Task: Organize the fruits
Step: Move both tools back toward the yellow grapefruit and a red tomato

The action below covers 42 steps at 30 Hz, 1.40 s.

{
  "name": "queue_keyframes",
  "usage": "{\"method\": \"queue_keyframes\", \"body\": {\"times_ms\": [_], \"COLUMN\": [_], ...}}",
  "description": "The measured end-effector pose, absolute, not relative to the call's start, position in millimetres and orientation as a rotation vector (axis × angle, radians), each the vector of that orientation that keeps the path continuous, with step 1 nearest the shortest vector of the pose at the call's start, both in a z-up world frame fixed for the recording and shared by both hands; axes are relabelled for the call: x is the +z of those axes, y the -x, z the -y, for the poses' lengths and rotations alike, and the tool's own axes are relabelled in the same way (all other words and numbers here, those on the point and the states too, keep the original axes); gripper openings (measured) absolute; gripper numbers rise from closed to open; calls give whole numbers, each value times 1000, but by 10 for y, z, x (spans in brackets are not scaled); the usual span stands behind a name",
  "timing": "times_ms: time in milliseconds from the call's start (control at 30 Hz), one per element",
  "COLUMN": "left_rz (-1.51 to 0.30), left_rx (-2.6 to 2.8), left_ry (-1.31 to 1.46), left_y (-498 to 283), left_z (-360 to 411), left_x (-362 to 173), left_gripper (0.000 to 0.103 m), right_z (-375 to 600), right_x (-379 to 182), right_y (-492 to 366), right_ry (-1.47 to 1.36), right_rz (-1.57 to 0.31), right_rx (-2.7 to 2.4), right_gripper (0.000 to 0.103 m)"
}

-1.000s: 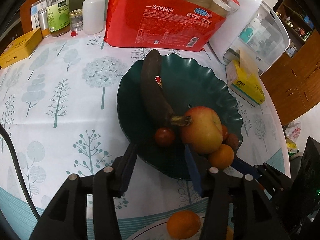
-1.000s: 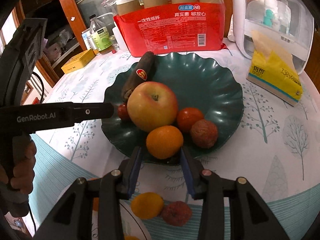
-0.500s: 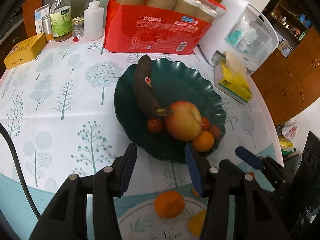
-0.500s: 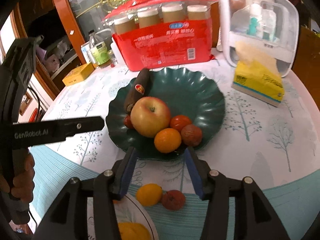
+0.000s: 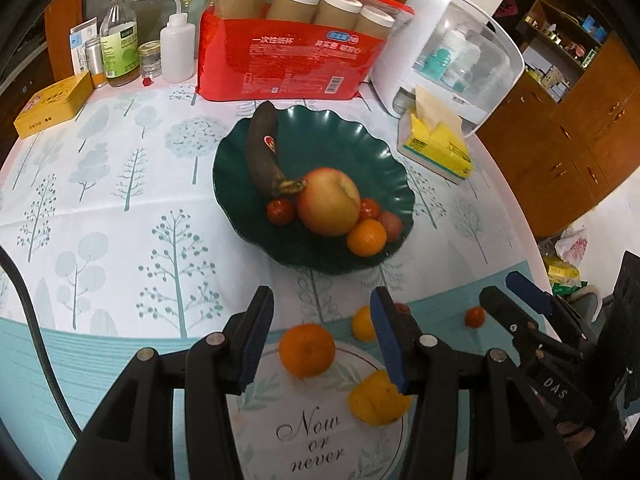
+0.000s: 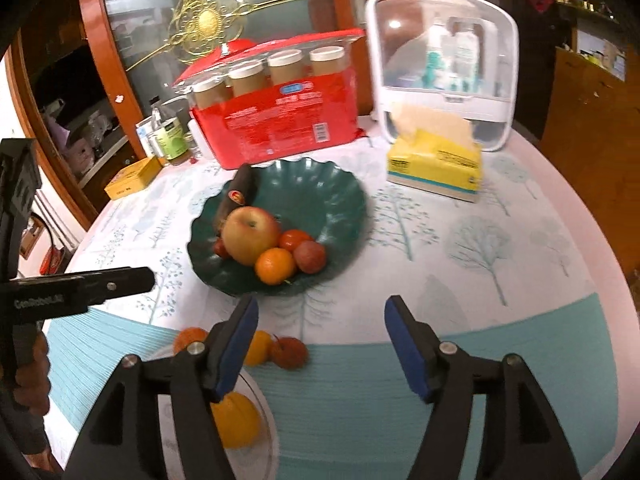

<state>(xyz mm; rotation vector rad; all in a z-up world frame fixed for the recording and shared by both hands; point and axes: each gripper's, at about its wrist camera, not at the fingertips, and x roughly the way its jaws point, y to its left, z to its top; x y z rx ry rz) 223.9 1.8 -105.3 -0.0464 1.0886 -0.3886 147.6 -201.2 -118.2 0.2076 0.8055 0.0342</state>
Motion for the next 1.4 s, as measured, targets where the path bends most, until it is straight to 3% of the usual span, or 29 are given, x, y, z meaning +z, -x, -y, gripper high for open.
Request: {"method": "queue_keyframes", "body": {"times_ms": [433,900,1400], "left_rz": [-1120,-1190,-1230], "left_rx": [-368,-281,-132], "left_ry": [32,49,108], "left_y": [-1866,-1496,-1473], "left_z": [87,306,477], "left_x": [-1164,-1428,-1707], "left_gripper": [49,65,68], "right_z": [2338,2645,2782], "right_x": [-1264,-1472,-1646], "right_y": [-1000,-697,-876], "right_ry": [-238,-198,-77], "right_rz": [-827,-844,-834], "right_rx": [-24,-33,123], "right_gripper": [68,68,68]}}
